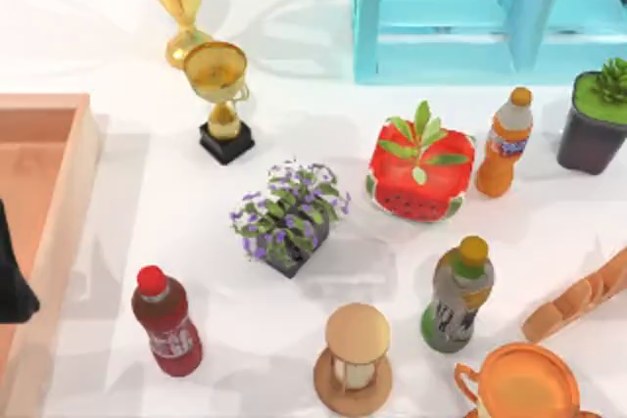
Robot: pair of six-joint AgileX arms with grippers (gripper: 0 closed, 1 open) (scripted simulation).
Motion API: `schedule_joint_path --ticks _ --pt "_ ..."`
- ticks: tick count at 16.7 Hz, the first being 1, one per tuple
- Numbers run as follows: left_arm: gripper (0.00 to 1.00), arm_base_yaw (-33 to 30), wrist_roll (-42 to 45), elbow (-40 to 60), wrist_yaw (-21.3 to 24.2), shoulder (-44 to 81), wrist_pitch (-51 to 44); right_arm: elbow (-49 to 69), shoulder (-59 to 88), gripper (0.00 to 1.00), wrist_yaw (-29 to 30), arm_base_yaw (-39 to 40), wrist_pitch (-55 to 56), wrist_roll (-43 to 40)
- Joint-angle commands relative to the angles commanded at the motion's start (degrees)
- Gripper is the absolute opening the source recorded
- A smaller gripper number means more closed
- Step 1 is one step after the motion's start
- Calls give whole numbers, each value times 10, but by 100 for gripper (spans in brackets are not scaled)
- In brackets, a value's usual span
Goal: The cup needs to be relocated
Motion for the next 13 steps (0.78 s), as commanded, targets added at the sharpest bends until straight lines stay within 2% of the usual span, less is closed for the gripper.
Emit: schedule_joint_path --ticks 6,13 --pt "100 0 0 0 0 0 0 58 57 100 -1 -14 -51 -12" --pt "100 0 0 0 0 0 0 323 356 100 -1 -71 -257 -65"
